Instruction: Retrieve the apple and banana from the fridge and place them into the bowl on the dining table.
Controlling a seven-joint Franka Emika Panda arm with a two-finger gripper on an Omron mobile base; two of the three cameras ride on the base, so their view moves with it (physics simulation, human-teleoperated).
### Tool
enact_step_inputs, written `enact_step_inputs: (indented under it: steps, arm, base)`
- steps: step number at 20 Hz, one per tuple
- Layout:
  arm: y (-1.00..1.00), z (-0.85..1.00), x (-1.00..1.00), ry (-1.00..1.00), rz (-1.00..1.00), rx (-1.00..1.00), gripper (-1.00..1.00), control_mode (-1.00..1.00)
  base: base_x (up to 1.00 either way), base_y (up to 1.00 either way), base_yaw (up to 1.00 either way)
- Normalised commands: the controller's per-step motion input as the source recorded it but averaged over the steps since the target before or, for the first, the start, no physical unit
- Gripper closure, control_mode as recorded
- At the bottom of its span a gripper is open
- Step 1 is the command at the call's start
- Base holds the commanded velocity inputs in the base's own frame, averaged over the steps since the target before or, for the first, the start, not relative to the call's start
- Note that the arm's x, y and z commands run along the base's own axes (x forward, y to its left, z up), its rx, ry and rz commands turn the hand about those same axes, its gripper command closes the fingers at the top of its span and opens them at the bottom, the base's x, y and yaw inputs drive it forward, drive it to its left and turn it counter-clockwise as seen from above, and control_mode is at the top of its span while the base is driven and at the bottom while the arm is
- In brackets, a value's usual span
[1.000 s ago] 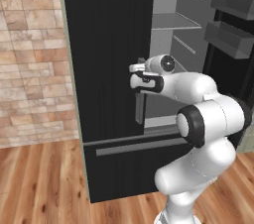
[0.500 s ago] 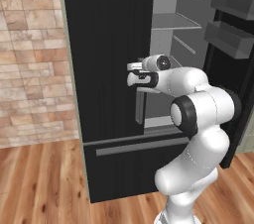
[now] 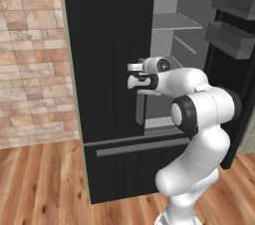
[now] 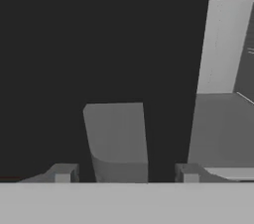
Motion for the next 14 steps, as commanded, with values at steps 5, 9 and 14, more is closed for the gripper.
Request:
enact_step_inputs:
  steps: [5, 9, 14]
  arm:
    - [0.28, 0.06, 0.03, 0.36, 0.00, -0.04, 1.00, -1.00]
    - [0.29, 0.01, -0.31, 0.50, 0.00, -0.02, 1.00, -1.00]
    - [0.54, -0.12, -0.84, 0.11, 0.00, 0.00, 1.00, -1.00]
  base:
    - [0.00, 0.00, 0.00]
    - [0.00, 0.00, 0.00]
    - [0.00, 0.00, 0.00]
